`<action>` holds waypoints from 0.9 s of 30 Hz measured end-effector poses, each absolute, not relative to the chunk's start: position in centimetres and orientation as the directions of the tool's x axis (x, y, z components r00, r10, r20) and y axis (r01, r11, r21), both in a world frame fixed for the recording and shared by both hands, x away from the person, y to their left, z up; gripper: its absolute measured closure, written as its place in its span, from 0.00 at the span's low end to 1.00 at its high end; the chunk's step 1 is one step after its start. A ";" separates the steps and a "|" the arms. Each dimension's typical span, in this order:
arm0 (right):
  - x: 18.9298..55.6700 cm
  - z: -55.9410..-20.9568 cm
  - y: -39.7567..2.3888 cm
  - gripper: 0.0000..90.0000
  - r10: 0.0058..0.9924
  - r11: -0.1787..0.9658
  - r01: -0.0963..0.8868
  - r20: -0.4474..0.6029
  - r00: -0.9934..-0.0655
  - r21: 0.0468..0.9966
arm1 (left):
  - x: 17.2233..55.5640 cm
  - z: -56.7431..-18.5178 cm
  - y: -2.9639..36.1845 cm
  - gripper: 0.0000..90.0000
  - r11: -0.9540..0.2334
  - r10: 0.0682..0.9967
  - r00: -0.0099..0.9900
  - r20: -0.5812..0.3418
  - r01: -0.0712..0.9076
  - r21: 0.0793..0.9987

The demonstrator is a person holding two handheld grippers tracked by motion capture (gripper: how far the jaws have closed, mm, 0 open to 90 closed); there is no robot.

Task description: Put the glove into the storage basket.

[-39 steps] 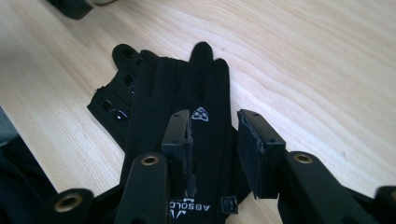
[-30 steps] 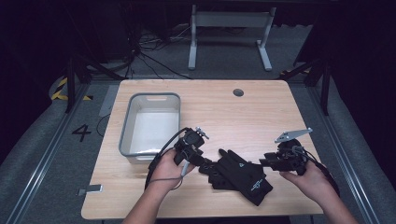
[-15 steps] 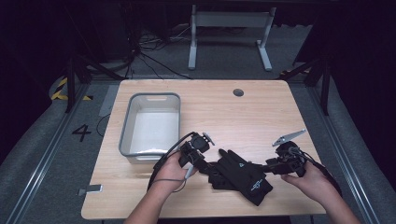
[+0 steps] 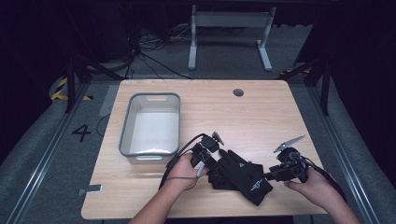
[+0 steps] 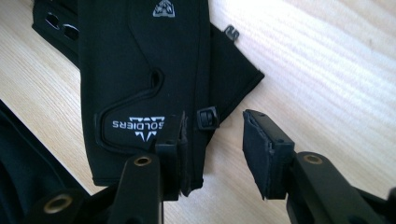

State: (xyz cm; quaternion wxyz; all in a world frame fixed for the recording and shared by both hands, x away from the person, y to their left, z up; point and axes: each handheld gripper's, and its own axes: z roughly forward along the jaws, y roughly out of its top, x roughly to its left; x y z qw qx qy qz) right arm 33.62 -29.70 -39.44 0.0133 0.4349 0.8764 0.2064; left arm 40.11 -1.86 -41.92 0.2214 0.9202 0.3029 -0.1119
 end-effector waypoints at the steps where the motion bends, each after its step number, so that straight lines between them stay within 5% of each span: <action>1: 33.6 -39.6 -29.8 0.66 0.765 0.543 0.755 0.156 -0.625 0.368 | 40.1 -41.9 -1.9 0.63 -0.718 0.508 0.791 -0.340 0.607 0.340; 17: 33.3 -42.3 -28.7 0.63 0.745 0.603 0.766 0.187 -0.640 0.223 | 40.3 -42.3 -2.6 0.65 -0.749 0.495 0.805 -0.326 0.586 0.309; 20: 33.3 -42.7 -28.3 0.74 0.733 0.619 0.758 0.194 -0.652 0.205 | 40.2 -42.3 -2.7 0.65 -0.750 0.494 0.805 -0.328 0.586 0.307; 27: 33.1 -42.6 -28.0 0.84 0.717 0.642 0.737 0.176 -0.675 0.210 | 40.3 -42.6 -2.7 0.67 -0.754 0.498 0.805 -0.324 0.586 0.297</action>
